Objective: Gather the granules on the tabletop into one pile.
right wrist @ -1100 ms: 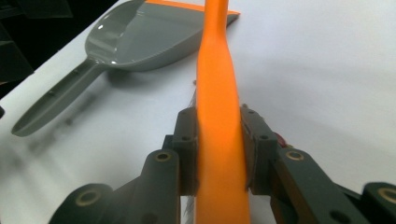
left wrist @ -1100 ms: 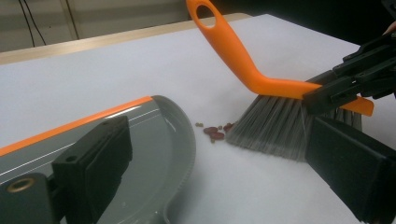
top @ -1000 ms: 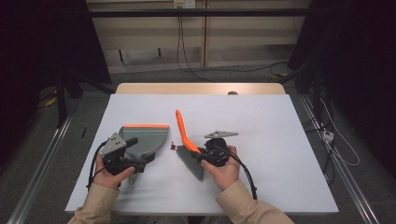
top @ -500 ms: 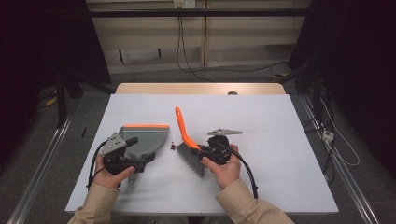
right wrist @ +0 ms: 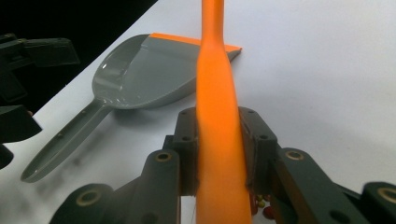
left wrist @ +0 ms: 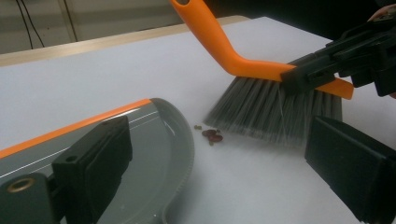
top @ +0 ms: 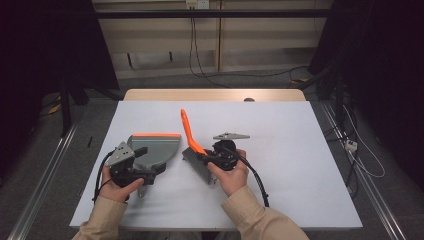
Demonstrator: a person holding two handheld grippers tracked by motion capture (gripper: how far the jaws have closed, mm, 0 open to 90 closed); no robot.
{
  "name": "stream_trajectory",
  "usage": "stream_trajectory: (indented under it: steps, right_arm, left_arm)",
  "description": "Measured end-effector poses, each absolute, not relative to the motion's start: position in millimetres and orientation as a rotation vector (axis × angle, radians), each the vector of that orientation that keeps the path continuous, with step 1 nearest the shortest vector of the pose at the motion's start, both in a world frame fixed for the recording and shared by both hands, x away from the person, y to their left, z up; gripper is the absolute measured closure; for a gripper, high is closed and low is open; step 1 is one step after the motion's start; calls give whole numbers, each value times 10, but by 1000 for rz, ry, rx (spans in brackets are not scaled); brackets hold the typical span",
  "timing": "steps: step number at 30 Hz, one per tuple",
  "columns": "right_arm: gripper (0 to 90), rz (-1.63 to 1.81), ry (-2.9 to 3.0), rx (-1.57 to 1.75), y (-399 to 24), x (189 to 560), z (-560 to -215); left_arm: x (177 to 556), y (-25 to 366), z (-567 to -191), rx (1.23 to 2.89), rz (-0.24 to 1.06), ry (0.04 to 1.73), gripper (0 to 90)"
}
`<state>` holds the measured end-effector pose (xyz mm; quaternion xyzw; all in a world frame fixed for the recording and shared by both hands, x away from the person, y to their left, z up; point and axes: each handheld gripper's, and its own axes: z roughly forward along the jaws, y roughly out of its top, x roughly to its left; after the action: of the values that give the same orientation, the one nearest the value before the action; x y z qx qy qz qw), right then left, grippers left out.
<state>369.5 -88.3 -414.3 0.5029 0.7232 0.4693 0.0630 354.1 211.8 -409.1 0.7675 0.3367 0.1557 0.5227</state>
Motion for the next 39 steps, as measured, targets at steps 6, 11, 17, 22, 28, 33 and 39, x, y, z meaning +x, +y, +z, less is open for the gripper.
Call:
stream_trajectory:
  steps: [6, 11, 17, 22, 28, 33, 39]
  right_arm:
    - [712, 1421, 2182, 1532, -822, 3743, -4159]
    - [712, 1445, 2182, 1541, -690, 3788, -4196]
    - [711, 1394, 2169, 1563, -545, 3893, -4279]
    - [710, 1364, 2159, 1608, -615, 3939, -4292]
    - [709, 1340, 2144, 1626, -748, 3880, -4287]
    - [707, 1328, 2127, 1660, -883, 3826, -4294]
    - [705, 1313, 2110, 1672, -1032, 3768, -4293]
  left_arm:
    - [3545, 2116, -4096, 1838, 370, 808, 75]
    - [3544, 2105, -4101, 1847, 368, 802, 75]
    - [3546, 2104, -4104, 1850, 366, 800, 75]
    - [3547, 2113, -4104, 1843, 367, 806, 75]
    - [3545, 2102, -4106, 1850, 366, 802, 75]
    - [3544, 2092, -4109, 1854, 369, 802, 75]
    - [3546, 2082, -4110, 1854, 366, 799, 75]
